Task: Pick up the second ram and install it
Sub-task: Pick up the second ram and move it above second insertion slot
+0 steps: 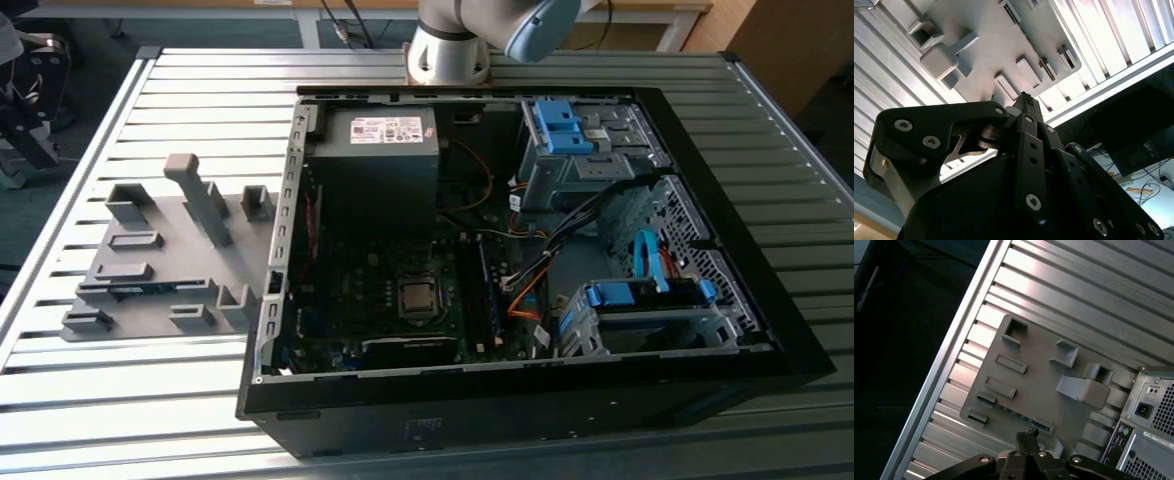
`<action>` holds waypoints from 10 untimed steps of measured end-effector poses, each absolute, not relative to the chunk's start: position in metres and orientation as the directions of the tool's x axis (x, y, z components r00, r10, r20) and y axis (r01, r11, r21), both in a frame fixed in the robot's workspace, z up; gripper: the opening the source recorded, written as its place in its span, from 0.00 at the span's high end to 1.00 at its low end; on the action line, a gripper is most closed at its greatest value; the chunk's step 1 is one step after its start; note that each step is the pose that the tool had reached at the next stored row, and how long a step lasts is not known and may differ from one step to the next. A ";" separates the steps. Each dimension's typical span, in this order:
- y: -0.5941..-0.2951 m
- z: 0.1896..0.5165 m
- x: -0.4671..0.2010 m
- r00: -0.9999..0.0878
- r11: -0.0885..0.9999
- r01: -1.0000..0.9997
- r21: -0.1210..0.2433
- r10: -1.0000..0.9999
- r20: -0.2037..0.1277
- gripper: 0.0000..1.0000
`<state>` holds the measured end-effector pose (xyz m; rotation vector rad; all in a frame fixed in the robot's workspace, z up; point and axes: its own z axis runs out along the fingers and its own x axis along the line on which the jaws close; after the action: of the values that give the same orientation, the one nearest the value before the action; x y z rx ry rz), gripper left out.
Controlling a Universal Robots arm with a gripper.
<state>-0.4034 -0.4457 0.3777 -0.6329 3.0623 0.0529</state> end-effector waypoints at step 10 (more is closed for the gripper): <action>-0.446 0.378 -0.403 -0.913 0.912 -0.409 0.030 -0.409 -0.021 0.89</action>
<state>-0.4034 -0.4457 0.3777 -0.6539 3.0582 0.0531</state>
